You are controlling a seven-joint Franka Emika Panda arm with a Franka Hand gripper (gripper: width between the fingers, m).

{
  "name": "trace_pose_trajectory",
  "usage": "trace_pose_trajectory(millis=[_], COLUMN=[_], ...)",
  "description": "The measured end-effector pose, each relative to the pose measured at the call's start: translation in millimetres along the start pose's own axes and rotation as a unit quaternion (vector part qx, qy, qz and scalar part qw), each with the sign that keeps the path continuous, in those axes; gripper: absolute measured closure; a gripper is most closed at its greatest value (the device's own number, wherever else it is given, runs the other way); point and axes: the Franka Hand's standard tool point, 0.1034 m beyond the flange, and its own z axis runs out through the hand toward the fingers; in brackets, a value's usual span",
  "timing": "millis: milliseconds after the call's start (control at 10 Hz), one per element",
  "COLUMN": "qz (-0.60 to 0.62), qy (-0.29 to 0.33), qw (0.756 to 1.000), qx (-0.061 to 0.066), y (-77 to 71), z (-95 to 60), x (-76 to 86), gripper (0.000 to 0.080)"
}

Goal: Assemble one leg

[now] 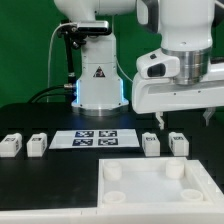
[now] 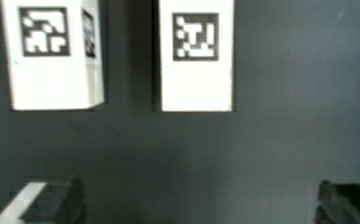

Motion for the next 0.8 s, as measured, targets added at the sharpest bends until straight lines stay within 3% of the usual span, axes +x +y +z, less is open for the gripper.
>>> trace_pose_trajectory(millis=[100, 200, 300, 800], qz=[0.002, 0.019, 0.017, 0.021], qy=[-0.019, -0.084, -0.134, -0.297], qw=[1.0, 0.996, 0.991, 0.954], qx=[0.0, -0.009, -0.012, -0.021], y=[-1.5, -2.7, -4.3, 0.2], z=[-0.6, 3.4, 6.0, 18.0], x=[6.1, -3.8, -3.2, -8.0], gripper=[0.015, 0.015, 0.015, 0.015])
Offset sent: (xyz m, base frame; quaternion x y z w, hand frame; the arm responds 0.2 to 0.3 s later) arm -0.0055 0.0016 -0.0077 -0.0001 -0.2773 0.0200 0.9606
